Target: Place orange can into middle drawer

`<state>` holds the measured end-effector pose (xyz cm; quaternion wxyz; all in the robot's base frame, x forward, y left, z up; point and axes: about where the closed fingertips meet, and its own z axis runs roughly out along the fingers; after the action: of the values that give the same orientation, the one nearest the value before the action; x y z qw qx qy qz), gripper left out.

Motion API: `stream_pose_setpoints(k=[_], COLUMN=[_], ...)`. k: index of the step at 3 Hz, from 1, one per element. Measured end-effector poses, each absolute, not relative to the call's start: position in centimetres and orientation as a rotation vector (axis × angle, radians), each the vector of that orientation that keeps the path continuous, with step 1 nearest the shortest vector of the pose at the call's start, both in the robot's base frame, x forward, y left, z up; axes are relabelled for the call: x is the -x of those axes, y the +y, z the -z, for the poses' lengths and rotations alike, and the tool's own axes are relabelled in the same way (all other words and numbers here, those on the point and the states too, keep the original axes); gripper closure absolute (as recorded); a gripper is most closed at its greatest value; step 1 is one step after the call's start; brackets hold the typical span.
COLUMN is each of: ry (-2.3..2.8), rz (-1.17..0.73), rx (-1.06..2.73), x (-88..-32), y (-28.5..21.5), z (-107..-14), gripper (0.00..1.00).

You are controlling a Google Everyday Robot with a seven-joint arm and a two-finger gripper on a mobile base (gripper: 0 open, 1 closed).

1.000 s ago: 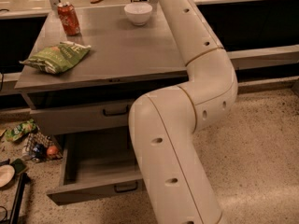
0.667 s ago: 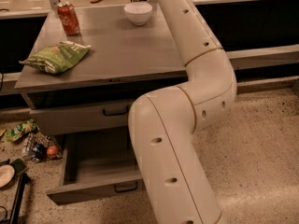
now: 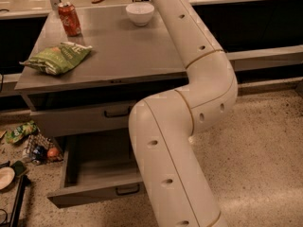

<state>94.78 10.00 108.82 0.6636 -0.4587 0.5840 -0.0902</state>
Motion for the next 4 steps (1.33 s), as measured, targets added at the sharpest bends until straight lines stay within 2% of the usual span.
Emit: stream_pose_setpoints(k=[2,4], ry=[1.334,1.29], rz=[0.114,0.101], rx=[0.937,1.071], x=[-95.2,-94.2], y=[8.8,7.9], z=[-108.9,-106.1], gripper=[1.0,1.0])
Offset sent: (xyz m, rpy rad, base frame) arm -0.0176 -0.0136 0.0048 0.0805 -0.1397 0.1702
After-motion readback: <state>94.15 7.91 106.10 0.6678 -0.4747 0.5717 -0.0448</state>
